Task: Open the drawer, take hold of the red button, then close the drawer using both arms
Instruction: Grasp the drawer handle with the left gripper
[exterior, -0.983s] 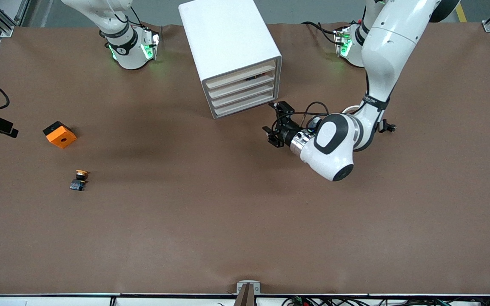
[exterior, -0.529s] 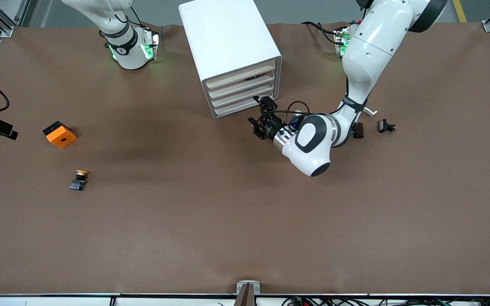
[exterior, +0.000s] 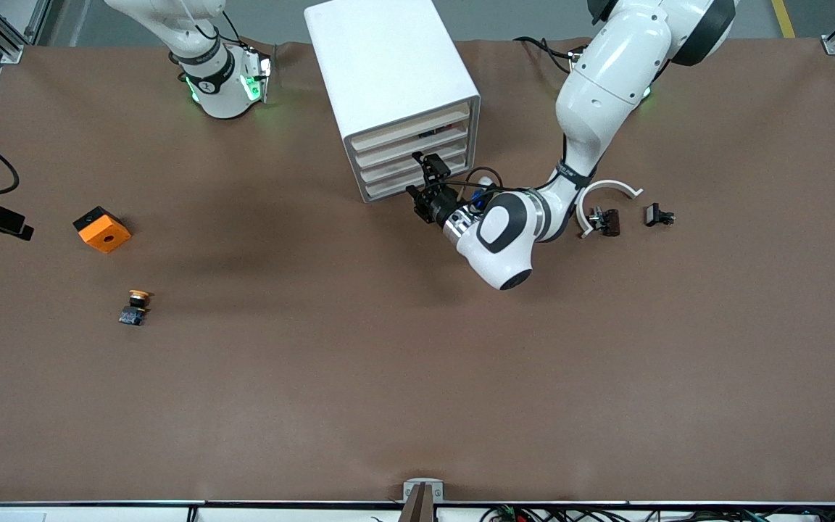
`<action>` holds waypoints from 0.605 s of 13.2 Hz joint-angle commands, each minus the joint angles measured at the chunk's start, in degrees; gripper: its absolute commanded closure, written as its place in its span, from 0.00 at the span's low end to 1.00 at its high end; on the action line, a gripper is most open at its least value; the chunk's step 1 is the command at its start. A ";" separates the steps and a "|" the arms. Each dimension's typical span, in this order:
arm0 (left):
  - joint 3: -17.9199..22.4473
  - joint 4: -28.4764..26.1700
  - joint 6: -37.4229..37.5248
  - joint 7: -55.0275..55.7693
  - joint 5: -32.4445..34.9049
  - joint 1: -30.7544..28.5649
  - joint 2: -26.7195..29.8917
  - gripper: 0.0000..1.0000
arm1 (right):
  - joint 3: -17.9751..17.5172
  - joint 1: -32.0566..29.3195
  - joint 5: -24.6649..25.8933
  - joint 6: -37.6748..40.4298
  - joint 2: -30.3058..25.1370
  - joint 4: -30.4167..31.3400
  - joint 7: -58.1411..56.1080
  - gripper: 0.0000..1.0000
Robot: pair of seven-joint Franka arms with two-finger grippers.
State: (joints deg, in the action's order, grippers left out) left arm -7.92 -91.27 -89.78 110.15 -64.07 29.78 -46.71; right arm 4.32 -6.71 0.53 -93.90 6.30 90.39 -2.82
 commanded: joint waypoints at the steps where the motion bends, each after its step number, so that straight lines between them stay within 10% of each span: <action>1: -0.08 1.27 2.58 2.34 -1.85 0.89 -0.48 0.00 | -0.72 -1.73 -0.35 0.39 0.82 -1.45 -0.43 0.00; 8: 0.01 1.27 4.35 5.33 -1.85 0.55 -0.22 0.53 | -0.72 -0.94 -0.44 0.56 0.74 -1.18 0.62 0.00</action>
State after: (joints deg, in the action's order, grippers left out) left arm -7.94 -90.78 -86.59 114.49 -65.00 30.55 -46.71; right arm 4.17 -7.27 0.43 -93.90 6.40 90.39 -2.76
